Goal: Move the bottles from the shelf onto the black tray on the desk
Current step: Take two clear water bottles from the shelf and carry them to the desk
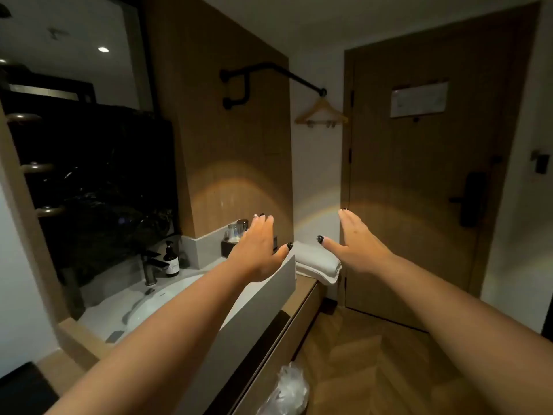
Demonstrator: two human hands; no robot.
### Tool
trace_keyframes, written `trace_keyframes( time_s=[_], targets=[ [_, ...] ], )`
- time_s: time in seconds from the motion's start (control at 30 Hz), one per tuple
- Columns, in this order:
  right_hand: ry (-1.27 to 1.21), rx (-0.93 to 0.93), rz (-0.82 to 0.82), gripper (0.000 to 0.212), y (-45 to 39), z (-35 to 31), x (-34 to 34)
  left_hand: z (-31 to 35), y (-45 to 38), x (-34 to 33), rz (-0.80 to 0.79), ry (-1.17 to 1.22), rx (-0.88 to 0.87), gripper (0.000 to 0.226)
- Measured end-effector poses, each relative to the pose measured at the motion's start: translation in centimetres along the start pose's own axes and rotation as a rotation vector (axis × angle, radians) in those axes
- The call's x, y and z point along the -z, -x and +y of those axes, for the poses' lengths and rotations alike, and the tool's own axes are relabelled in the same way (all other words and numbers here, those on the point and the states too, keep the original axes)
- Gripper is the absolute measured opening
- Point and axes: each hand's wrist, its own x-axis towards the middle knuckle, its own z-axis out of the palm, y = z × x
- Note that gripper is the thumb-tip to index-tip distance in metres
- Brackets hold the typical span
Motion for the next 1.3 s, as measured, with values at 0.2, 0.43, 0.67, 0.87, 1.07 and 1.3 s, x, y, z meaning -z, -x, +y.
trace_keyframes(
  time_s=[0.2, 0.43, 0.67, 0.87, 1.07, 1.3],
  targets=[
    [0.005, -0.036, -0.026, 0.081, -4.0, 3.6, -1.5, -0.4, -4.6, -3.5, -0.075, -0.048, -0.011, 0.074],
    [-0.067, -0.026, -0.053, 0.080, -11.8, 11.0, -3.8, -0.4, -14.4, -9.3, -0.083, -0.005, 0.007, 0.073],
    [-0.017, 0.025, -0.096, 0.079, -22.0, 18.8, -5.2, 0.1, -25.9, -15.5, -0.054, -0.051, -0.017, 0.073],
    [0.009, 0.026, -0.113, 0.077, -29.8, 23.9, -7.0, -0.3, -34.2, -20.5, -0.051, 0.013, 0.014, 0.071],
    [-0.035, -0.026, -0.109, 0.076, -37.2, 28.5, -10.6, -3.1, -41.5, -25.3, -0.073, 0.077, 0.033, 0.070],
    [-0.093, -0.079, -0.132, 0.076, -47.4, 32.4, -15.7, -7.7, -52.5, -31.6, -0.122, 0.123, 0.082, 0.070]
  ],
)
